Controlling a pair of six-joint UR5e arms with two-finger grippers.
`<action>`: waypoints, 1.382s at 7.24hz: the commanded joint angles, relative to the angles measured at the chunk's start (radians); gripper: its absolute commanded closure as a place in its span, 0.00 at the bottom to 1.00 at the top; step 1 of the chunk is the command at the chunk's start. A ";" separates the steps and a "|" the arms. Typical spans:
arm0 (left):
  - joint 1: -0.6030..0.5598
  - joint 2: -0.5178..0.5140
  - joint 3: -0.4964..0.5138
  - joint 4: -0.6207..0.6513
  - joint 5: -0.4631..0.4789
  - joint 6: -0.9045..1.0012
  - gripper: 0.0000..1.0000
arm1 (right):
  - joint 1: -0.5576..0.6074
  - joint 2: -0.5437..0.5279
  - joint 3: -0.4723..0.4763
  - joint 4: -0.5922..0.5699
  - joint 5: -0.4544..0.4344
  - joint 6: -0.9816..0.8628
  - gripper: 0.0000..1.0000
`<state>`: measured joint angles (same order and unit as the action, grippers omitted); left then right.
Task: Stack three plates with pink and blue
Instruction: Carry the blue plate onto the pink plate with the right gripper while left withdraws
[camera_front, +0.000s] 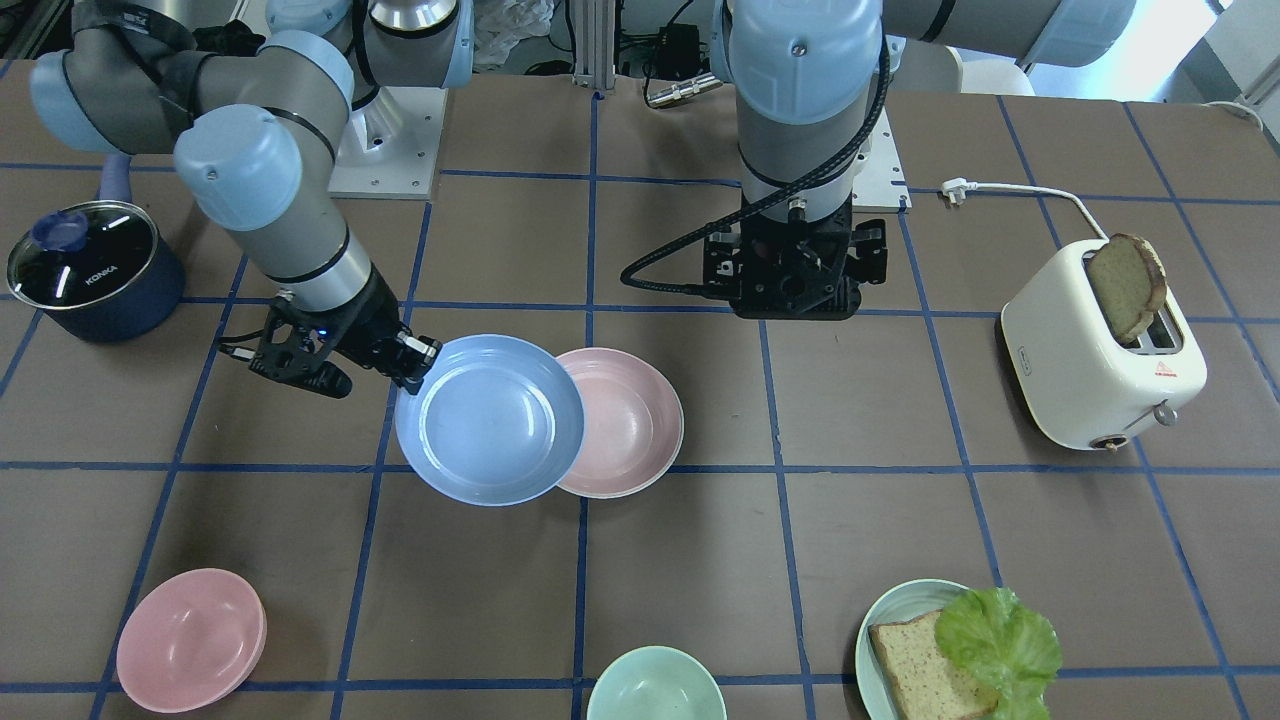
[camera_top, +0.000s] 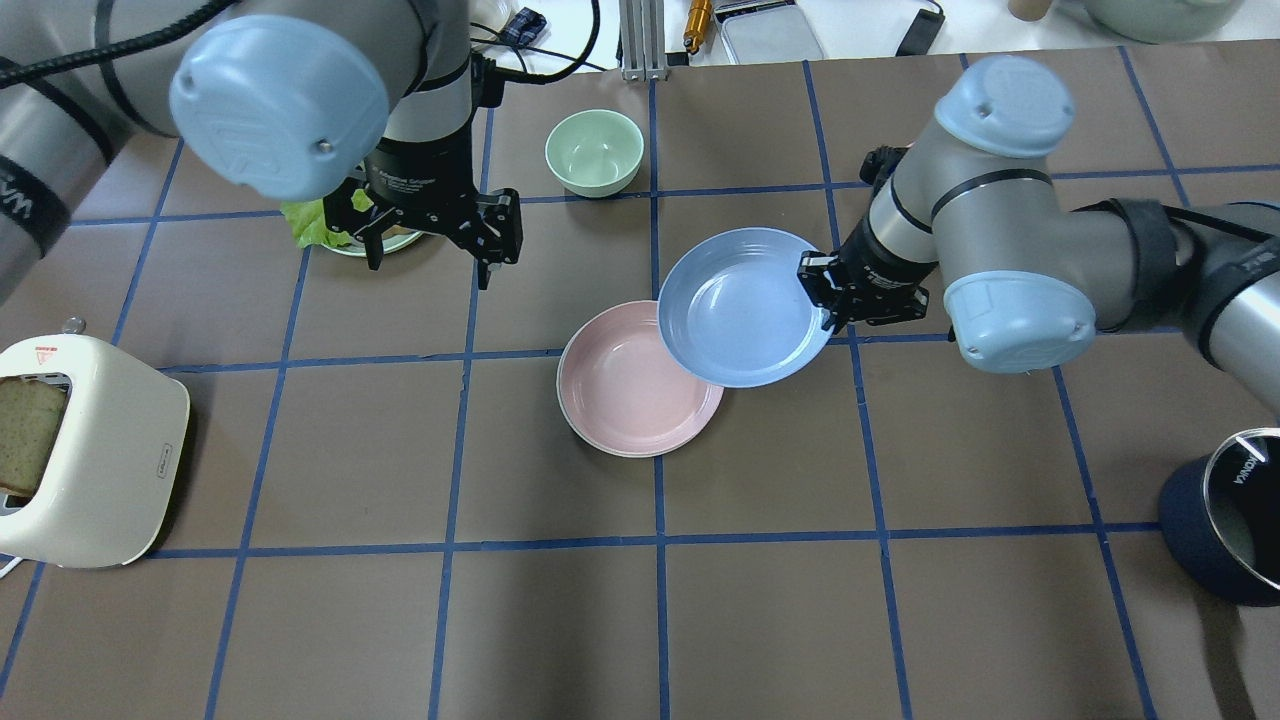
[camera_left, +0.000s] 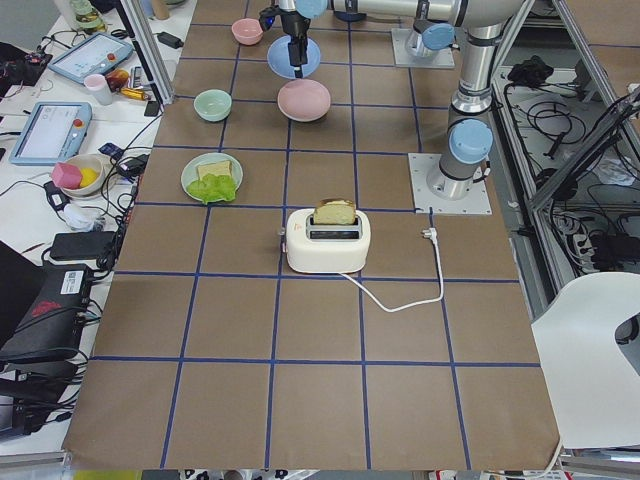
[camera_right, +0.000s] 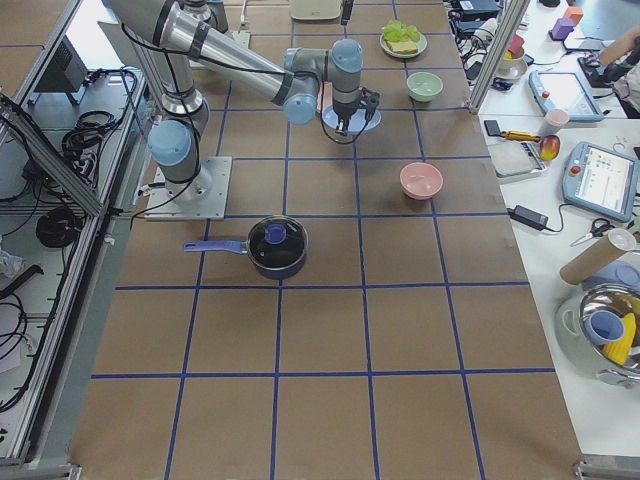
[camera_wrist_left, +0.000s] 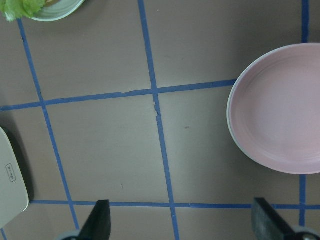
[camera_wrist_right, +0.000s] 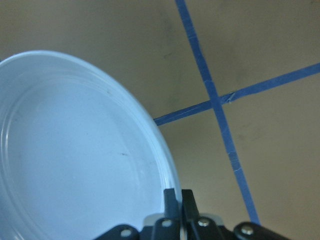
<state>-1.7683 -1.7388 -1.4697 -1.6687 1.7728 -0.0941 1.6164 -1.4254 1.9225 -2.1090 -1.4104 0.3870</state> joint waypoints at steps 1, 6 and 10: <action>0.071 0.080 -0.041 0.003 -0.027 0.072 0.00 | 0.132 0.045 -0.014 -0.006 0.005 0.120 1.00; 0.138 0.202 -0.043 0.007 -0.115 0.142 0.00 | 0.200 0.088 -0.016 -0.045 -0.084 0.138 1.00; 0.142 0.214 -0.046 0.000 -0.104 0.140 0.00 | 0.236 0.130 -0.019 -0.049 -0.078 0.157 0.91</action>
<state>-1.6269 -1.5277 -1.5144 -1.6657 1.6666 0.0461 1.8337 -1.3162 1.9087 -2.1539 -1.4893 0.5303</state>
